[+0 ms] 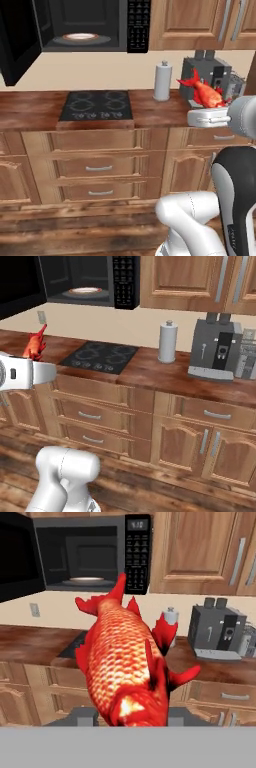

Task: Transport the fish from the fridge to the microwave and turn on the microwave.

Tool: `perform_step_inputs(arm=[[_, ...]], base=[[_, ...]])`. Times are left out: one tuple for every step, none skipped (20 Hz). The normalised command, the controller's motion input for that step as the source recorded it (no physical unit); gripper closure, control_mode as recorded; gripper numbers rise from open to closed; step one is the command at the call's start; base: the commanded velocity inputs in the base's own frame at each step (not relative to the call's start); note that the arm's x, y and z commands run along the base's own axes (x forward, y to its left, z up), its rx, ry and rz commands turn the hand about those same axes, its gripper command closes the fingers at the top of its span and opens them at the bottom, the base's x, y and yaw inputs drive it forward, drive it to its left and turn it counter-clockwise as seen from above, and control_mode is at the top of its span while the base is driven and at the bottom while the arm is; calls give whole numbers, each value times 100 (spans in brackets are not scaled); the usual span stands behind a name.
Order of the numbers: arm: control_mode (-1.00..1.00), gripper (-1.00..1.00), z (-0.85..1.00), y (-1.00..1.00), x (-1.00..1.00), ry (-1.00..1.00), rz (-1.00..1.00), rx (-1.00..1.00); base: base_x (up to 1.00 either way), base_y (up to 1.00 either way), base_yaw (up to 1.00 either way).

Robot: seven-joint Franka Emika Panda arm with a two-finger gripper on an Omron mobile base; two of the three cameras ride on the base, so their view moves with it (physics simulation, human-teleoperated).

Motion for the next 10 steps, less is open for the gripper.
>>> perform_step_inputs(arm=[[100,100,0,0,0,0,0,0],[100,100,0,0,0,0,0,0],[100,100,0,0,0,0,0,0],[100,100,0,0,0,0,0,0],[100,100,0,0,0,0,0,0],[100,100,0,0,0,0,0,0],[100,100,0,0,0,0,0,0],[100,100,0,0,0,0,0,0],[100,100,0,0,0,0,0,0],[100,100,0,0,0,0,0,0]], base=[[60,21,0],[60,22,0],[60,19,0],[61,16,0],[61,16,0],[59,17,0],[59,19,0],[57,20,0],[57,21,0],[57,24,0]])
